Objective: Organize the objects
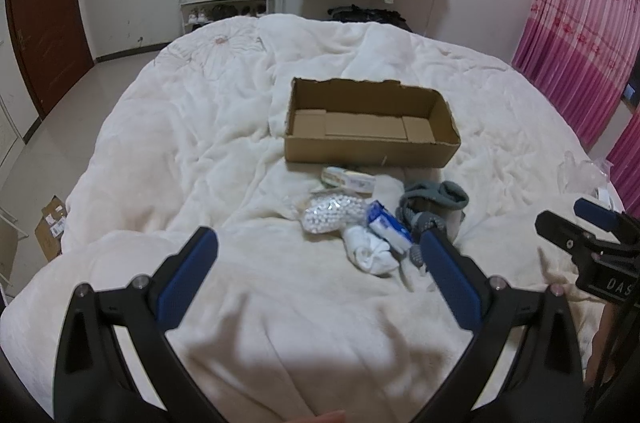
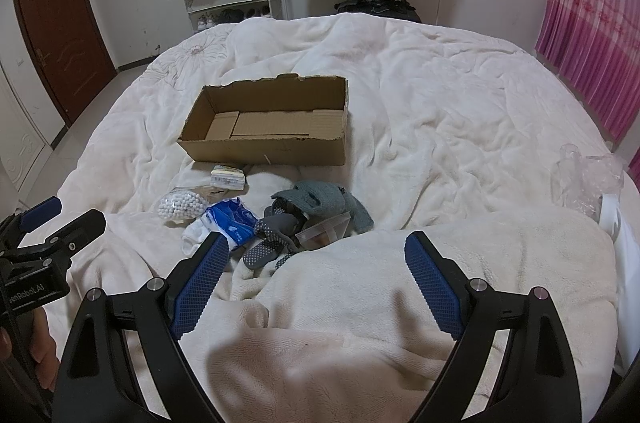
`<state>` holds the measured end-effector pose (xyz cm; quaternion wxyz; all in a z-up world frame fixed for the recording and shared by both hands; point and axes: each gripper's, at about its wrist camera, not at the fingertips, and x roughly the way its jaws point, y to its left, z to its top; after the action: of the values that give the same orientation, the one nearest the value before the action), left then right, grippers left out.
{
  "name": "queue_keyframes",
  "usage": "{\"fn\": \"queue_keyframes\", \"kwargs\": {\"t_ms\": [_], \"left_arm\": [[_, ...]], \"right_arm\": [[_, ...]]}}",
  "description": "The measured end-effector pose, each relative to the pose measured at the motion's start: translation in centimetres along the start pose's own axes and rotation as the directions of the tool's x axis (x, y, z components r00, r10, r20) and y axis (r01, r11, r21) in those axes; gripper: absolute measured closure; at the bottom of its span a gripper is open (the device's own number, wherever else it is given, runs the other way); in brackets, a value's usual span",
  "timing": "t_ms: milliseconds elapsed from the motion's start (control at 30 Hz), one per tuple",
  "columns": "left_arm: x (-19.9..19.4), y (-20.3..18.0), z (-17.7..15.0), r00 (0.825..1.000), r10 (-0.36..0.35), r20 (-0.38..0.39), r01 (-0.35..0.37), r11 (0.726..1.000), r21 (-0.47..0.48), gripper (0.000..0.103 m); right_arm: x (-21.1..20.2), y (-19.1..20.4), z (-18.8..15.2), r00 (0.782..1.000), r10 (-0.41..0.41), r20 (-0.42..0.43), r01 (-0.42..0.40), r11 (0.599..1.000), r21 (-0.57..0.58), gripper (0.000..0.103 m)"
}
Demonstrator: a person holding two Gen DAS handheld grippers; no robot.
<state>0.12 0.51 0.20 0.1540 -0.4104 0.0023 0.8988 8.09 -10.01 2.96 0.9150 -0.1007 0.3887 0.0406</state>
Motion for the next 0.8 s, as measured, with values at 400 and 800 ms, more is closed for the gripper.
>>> {"fn": "queue_keyframes", "kwargs": {"t_ms": [400,800], "left_arm": [[-0.02,0.0,0.02,1.0,-0.012,-0.002,0.012,1.0,0.01,0.001],[-0.03,0.01,0.03,1.0,-0.023,-0.004,0.024,0.999,0.021,0.001]], "right_arm": [[0.0,-0.02,-0.08,1.0,-0.019,-0.005,0.02,1.0,0.02,0.011],[0.06,-0.02,-0.13,0.999,-0.036,-0.008,0.036,0.999,0.037,0.011]]}}
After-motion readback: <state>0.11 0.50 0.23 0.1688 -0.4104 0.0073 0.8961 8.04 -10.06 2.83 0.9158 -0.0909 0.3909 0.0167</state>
